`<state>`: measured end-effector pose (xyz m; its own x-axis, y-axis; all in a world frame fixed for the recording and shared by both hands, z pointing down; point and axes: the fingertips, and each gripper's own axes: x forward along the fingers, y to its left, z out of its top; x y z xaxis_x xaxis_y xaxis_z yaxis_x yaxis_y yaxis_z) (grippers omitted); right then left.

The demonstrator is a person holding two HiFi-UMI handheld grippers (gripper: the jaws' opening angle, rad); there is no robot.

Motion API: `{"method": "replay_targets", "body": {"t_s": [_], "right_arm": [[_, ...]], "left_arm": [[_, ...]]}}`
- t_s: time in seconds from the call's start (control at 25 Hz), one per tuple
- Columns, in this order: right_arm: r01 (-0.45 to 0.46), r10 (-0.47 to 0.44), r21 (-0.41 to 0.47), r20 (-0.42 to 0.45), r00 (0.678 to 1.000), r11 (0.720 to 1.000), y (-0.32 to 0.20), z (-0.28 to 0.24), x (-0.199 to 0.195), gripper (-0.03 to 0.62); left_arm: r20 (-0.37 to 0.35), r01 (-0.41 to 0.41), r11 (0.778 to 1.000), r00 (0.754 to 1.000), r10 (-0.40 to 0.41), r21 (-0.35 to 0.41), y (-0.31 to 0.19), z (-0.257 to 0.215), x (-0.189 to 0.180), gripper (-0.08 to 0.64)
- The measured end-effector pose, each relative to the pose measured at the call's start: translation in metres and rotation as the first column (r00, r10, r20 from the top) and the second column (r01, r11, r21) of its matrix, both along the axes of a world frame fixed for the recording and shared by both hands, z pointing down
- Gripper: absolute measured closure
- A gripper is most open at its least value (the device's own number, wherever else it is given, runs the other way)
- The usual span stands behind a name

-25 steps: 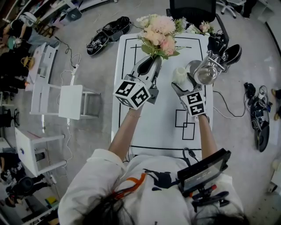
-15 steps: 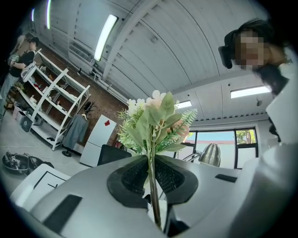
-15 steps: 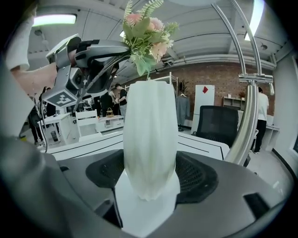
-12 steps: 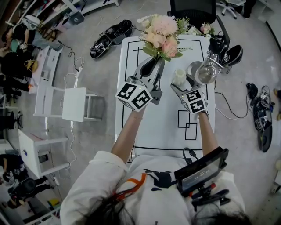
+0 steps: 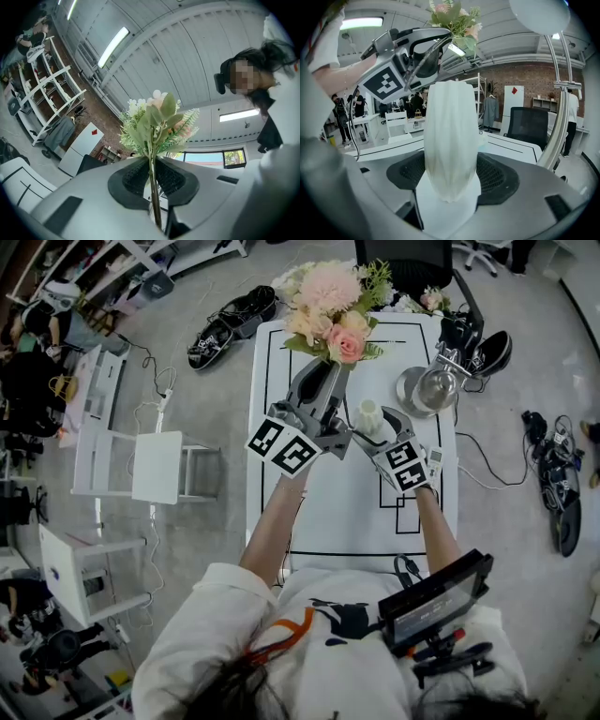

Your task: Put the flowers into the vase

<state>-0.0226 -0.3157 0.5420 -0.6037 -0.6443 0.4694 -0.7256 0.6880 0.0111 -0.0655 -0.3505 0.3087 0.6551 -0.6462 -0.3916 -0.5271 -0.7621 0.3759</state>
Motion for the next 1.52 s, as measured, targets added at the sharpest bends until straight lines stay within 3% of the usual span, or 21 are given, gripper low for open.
{"method": "replay_targets", "body": {"t_s": [0.2, 0.4, 0.6, 0.96, 1.52], "right_arm": [[0.012, -0.012, -0.006, 0.008, 1.0, 1.0, 0.006, 0.004, -0.006, 0.244], [0.032, -0.032, -0.012, 0.014, 0.999, 0.999, 0.015, 0.009, -0.011, 0.244], [0.038, -0.038, -0.013, 0.021, 0.999, 0.999, 0.02, 0.01, -0.014, 0.244], [0.031, -0.03, -0.018, 0.039, 0.999, 0.999, 0.021, 0.012, -0.012, 0.244], [0.022, -0.02, -0.029, 0.048, 0.999, 0.999, 0.022, 0.016, -0.011, 0.244]], "left_arm": [[-0.006, -0.024, 0.997, 1.0, 0.025, 0.068, 0.004, -0.012, 0.007, 0.517], [0.054, -0.034, 0.993, 0.998, 0.028, 0.115, 0.003, -0.015, 0.022, 0.517], [0.071, -0.051, 0.99, 0.997, 0.042, 0.135, 0.003, -0.017, 0.032, 0.517], [0.228, -0.08, 0.984, 0.973, 0.042, 0.16, 0.013, 0.016, 0.05, 0.517], [0.022, 0.008, 0.998, 1.0, -0.01, 0.07, 0.013, 0.03, 0.008, 0.512]]}}
